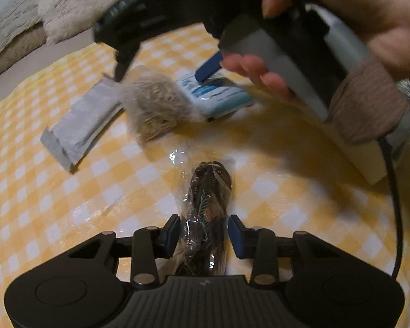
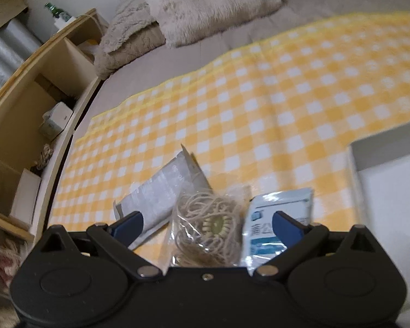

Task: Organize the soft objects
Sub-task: 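Grasp the dark cable bag with the left tool while the right tool grasps the white cord bag, then carry the cable bag with the left tool while the right tool carries the cord bag to the box, then lower both bags into the box and open both tools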

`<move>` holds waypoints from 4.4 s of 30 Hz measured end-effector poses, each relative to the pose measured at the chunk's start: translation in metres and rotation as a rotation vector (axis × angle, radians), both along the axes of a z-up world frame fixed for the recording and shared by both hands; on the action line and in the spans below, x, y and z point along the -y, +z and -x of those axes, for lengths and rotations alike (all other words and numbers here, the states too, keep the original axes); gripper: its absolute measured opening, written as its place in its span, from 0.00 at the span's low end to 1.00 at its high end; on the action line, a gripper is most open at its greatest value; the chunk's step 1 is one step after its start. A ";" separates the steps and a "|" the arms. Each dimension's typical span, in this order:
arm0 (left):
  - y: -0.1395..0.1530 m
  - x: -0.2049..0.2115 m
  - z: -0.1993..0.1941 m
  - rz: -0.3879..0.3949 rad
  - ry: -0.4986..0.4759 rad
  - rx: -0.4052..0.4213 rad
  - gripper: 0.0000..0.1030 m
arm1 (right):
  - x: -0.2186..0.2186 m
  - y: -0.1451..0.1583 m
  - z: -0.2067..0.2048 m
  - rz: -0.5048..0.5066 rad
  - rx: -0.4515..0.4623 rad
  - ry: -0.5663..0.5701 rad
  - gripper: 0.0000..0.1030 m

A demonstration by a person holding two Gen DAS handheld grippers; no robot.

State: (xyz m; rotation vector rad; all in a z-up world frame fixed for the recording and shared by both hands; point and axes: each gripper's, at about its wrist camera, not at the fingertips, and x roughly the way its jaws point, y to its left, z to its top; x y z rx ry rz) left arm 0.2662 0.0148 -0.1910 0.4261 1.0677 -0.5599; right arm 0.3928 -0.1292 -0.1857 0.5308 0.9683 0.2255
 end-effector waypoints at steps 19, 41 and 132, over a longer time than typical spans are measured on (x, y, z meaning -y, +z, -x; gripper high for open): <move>0.019 -0.060 -0.018 0.088 0.365 -0.016 0.23 | -0.045 -0.007 0.002 0.251 -0.040 0.273 0.49; 0.104 -0.063 0.022 0.306 0.585 0.199 0.23 | -0.025 0.091 0.097 0.295 0.220 0.389 0.48; 0.016 0.218 -0.060 0.527 0.436 -0.069 0.55 | 0.266 0.059 0.115 0.537 -0.002 0.077 0.63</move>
